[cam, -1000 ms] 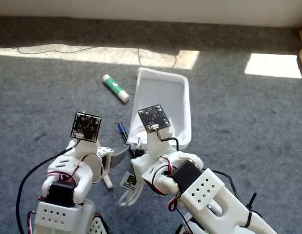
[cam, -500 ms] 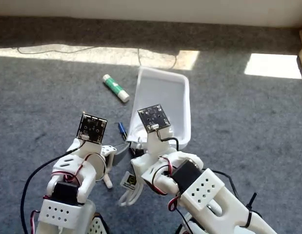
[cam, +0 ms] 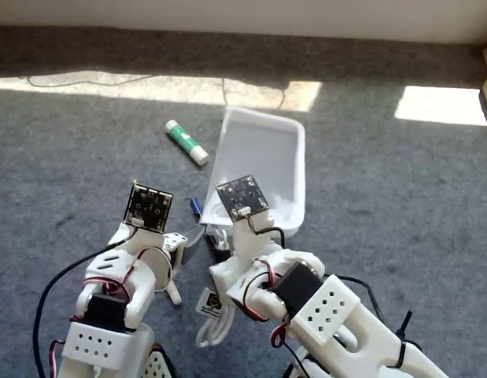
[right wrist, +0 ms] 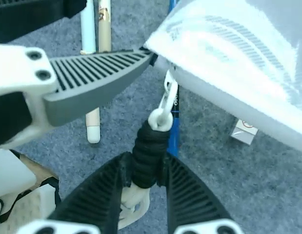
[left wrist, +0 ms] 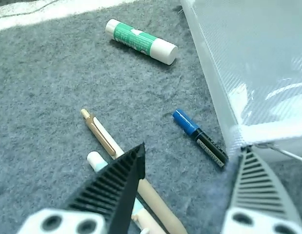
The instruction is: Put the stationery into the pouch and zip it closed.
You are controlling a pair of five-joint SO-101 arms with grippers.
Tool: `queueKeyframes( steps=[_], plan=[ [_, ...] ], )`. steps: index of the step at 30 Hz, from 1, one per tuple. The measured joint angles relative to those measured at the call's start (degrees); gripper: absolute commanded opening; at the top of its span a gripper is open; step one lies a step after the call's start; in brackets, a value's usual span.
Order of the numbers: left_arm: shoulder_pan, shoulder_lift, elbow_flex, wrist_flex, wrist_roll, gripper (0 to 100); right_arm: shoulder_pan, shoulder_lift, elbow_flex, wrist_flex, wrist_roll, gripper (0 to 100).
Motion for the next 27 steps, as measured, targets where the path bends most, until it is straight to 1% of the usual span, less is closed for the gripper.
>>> queueKeyframes(
  steps=[4,6,11,14,17,22,27],
  plan=[
    [0.0,0.0,2.3,-3.8,0.0,24,-0.3,-0.1,0.0,0.2,0.0,0.8],
    [0.0,0.0,2.4,-4.4,0.0,23,-0.4,-0.1,0.0,0.2,0.0,0.8],
    [0.1,0.0,2.4,-4.6,0.0,12,-0.4,-0.1,0.0,0.2,0.0,0.8],
    [0.3,0.0,2.3,-4.6,0.1,9,0.2,-0.1,-0.1,-0.3,0.0,0.8],
    [0.4,0.0,1.8,-3.9,0.1,8,3.2,-0.1,-0.1,-0.3,1.1,0.7],
    [0.4,0.0,-0.3,-0.7,0.2,8,9.3,-0.2,-0.1,-0.2,7.3,0.5],
    [0.4,0.0,-0.5,-0.5,0.2,8,14.2,-2.4,-0.1,0.1,12.4,0.5]
  ],
)
